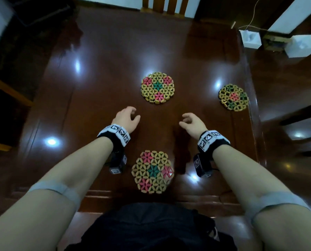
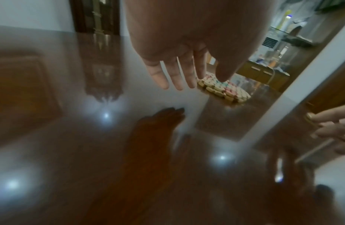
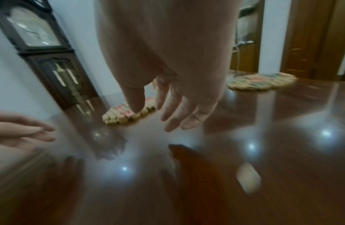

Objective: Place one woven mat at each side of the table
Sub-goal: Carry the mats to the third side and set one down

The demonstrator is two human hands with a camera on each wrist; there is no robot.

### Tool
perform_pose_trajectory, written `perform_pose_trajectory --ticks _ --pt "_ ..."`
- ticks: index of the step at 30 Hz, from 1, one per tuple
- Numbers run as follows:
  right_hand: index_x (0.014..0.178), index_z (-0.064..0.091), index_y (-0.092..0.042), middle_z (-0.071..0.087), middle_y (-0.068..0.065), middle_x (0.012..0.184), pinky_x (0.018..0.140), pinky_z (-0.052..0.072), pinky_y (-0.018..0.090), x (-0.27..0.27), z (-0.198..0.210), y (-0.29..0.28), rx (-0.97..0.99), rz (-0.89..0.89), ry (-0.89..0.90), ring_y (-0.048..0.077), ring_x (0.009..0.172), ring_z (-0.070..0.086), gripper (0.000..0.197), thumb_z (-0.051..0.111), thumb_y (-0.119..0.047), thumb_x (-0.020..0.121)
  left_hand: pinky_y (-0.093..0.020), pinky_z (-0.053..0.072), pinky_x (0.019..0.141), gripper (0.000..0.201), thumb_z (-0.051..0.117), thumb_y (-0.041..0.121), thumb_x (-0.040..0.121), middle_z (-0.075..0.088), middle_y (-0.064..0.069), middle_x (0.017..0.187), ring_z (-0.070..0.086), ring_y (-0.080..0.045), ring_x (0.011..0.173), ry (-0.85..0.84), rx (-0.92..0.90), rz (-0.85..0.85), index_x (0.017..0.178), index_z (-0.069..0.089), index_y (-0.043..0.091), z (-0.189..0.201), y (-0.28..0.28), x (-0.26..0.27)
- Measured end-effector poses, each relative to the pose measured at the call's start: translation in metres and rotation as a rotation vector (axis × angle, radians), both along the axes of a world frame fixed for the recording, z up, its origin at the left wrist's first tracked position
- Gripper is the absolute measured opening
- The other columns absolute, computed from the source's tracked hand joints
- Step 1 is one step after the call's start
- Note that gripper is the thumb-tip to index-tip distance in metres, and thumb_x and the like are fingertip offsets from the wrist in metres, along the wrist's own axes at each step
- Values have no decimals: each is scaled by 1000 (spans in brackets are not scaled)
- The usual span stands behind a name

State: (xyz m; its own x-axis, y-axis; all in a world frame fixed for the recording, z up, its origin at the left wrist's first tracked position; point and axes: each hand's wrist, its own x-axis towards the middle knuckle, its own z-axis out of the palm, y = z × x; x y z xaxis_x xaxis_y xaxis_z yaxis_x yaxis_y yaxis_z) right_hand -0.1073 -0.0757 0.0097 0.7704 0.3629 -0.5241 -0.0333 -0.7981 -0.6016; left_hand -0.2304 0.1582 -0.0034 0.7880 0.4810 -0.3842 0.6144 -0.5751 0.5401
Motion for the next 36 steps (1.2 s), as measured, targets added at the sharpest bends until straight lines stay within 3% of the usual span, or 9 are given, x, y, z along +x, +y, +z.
perform_pose_trajectory --ticks 7,11,13,19,23,27,30,33,36 --pt "143 38 -14 50 7 143 107 39 33 79 0 56 39 24 48 24 129 50 56 57 -28 93 -37 40 106 65 61 40 86 52 -9 141 48 -27 130 -36 -80 239 139 41 9 0 16 100" --pt "148 31 -19 41 10 151 115 30 39 104 -11 80 33 42 54 29 140 36 64 57 -32 91 -33 35 108 61 54 33 92 48 -9 146 45 -26 134 -47 -172 397 144 36 6 -10 21 130" --pt "148 31 -22 42 9 150 115 28 36 107 -18 87 38 44 80 30 141 33 63 56 -30 90 -32 36 107 56 54 31 92 53 -8 141 49 -24 131 -85 -194 431 141 41 7 -13 20 136" --pt "140 42 -17 54 5 137 105 42 32 93 -25 91 223 -178 81 22 128 50 54 58 -21 88 -32 50 90 48 62 30 86 68 -5 106 64 -22 100 -126 -190 474 129 55 9 -17 14 129" --pt "134 46 -16 56 6 120 97 51 38 75 -19 90 298 -272 60 22 111 58 51 64 -21 86 -27 41 71 27 61 27 88 57 0 89 54 -18 81 -128 -129 412 109 64 11 -8 6 119" --pt "135 45 -14 54 -4 102 95 51 38 55 -6 90 415 -442 43 19 101 58 56 68 -18 84 -34 49 79 22 63 28 86 68 -6 94 62 -25 88 -236 -170 386 99 63 10 7 8 100" --pt "123 57 -10 64 5 111 96 53 41 36 9 96 480 -466 55 23 106 63 42 68 -17 84 -38 53 89 18 67 28 83 72 -6 98 68 -23 94 -247 -242 334 95 65 15 17 18 82" --pt "116 62 -10 67 11 118 96 53 46 12 16 103 478 -481 102 23 106 65 38 66 -26 83 -44 57 85 8 68 27 81 71 -5 88 70 -25 90 -192 -308 285 79 60 25 20 31 60" --pt "90 64 -20 69 15 107 90 53 49 -20 23 112 469 -554 138 23 89 62 12 53 -22 92 -46 58 83 11 68 27 81 71 -5 89 70 -27 89 -168 -342 253 76 59 25 25 50 32"
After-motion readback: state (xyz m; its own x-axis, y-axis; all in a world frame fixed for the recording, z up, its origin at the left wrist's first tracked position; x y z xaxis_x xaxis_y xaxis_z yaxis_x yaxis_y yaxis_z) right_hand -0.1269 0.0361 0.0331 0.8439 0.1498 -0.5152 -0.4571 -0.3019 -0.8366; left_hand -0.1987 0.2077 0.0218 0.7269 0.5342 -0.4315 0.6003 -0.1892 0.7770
